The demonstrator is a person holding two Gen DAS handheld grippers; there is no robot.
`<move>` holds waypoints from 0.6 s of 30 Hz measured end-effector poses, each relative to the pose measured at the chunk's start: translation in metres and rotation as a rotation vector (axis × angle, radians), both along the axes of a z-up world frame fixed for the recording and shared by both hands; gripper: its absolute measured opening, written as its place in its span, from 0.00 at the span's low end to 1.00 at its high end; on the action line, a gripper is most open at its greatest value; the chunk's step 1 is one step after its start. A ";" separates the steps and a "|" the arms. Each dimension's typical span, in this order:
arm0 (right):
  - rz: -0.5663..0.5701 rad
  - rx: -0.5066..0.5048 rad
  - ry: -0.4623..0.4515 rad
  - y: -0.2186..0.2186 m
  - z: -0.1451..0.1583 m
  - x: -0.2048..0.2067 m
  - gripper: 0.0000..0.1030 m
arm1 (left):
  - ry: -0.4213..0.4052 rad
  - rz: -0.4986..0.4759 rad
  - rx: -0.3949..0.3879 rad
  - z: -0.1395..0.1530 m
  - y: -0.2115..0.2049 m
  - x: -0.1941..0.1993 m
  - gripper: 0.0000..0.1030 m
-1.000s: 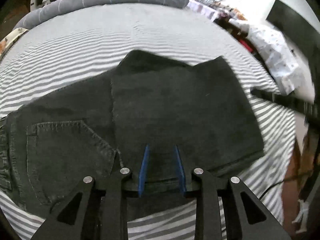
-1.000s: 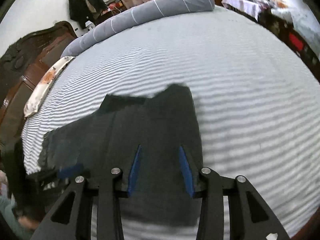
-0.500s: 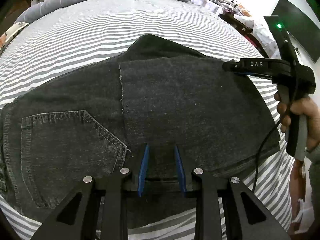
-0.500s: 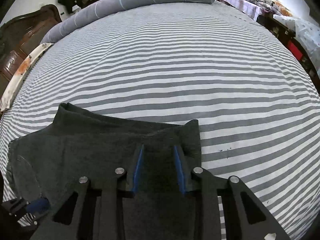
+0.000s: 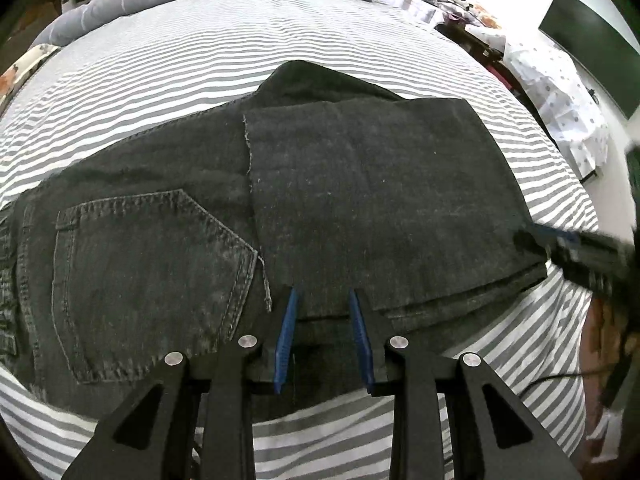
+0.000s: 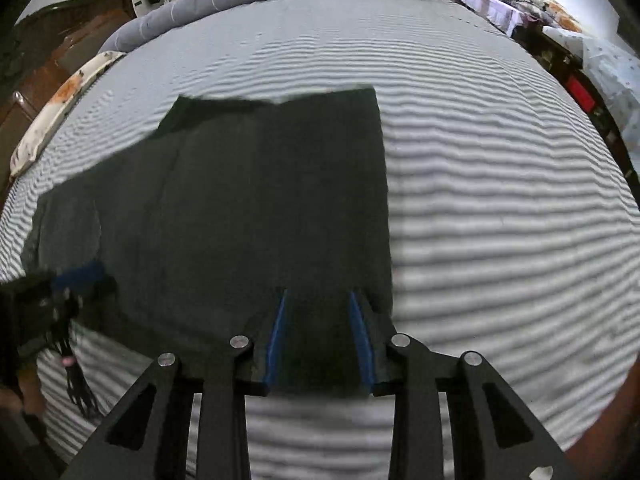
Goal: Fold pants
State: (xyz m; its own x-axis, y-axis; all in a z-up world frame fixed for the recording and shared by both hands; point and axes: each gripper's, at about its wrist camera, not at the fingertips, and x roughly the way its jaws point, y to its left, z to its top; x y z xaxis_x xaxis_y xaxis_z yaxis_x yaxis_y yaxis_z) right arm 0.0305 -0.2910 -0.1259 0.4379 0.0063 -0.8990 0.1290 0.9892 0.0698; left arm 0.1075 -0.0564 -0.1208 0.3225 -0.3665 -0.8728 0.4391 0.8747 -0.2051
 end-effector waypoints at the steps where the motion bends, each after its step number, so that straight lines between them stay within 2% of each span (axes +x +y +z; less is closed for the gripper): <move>1: -0.007 0.009 0.003 0.002 -0.002 -0.008 0.30 | -0.002 0.000 0.005 -0.001 0.000 -0.001 0.29; 8: -0.036 0.008 0.037 0.005 -0.023 -0.016 0.31 | -0.013 0.002 0.001 -0.005 -0.001 0.001 0.29; 13: -0.032 0.023 0.048 0.008 -0.019 -0.013 0.46 | 0.024 0.014 -0.037 0.000 0.008 0.005 0.29; 16: -0.051 0.066 0.002 0.011 -0.003 -0.019 0.52 | 0.066 0.056 -0.140 0.016 0.035 0.004 0.41; 18: -0.060 0.100 -0.031 0.013 0.009 -0.025 0.56 | 0.076 0.113 -0.232 0.028 0.064 0.000 0.55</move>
State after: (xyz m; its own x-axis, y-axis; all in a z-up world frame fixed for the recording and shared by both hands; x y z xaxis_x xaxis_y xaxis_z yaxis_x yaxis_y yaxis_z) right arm 0.0057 -0.2782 -0.1166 0.4674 0.0677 -0.8815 0.1844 0.9677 0.1721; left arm 0.1072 0.0078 -0.0926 0.3096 -0.5250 -0.7928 0.3173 0.8430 -0.4344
